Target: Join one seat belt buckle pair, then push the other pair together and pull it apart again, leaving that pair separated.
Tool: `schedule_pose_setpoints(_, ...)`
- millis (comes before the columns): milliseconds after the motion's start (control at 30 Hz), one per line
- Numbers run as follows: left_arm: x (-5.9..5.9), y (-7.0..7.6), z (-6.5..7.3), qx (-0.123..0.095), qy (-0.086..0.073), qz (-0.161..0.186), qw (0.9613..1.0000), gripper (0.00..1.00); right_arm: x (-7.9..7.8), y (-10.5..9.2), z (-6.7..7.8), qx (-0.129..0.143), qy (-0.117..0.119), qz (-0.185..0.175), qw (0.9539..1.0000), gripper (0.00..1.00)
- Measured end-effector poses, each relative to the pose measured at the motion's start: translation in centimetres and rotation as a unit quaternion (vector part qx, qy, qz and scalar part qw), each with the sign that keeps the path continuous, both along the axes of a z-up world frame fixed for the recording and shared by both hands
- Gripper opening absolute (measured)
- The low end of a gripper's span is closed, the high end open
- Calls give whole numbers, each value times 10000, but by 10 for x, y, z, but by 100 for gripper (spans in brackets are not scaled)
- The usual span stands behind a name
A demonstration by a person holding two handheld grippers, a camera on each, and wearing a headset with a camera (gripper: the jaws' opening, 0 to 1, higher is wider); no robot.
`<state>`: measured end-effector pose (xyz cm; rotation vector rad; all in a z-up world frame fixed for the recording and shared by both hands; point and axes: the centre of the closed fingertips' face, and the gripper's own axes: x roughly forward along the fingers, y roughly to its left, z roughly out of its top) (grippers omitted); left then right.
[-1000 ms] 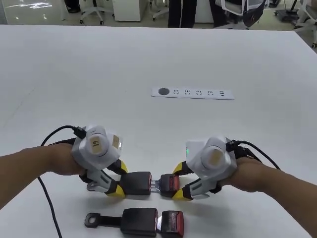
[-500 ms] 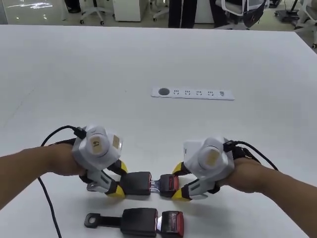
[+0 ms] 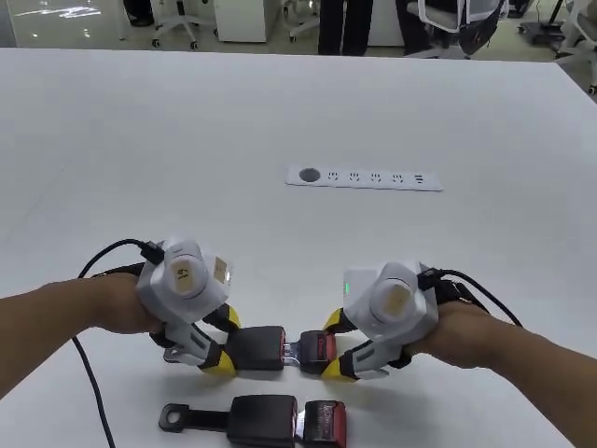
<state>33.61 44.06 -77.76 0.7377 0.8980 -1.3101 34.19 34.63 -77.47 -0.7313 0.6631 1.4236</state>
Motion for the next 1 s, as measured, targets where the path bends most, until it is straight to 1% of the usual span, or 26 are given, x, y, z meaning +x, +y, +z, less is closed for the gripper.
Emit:
schedule_pose_setpoints(100, 0, 0, -1, 3, -1, -4, 10000, 30, 0, 1, 1, -1, 35, -81, 10000, 28)
schedule_pose_setpoints(267, 2, 3, -3, -15, -2, 18, 10000, 30, 1, 5, -1, -1, 23, -158, 9999, 29)
schedule_pose_setpoints(467, -1, 0, -2, 8, -10, 6, 10000, 30, 0, 11, 0, -12, 6, -192, 9998, 29)
schedule_pose_setpoints(600, 0, 0, -1, -14, -11, 8, 10000, 30, 1, 12, 0, -32, -6, -224, 9997, 29)
schedule_pose_setpoints(767, 3, 5, -4, -16, -12, 1, 10000, 30, 4, 13, -2, -50, -27, -285, 9996, 30)
schedule_pose_setpoints(1000, 1, 3, -3, -12, -32, -26, 10000, 29, 3, 14, 0, -83, -46, -351, 9993, 30)
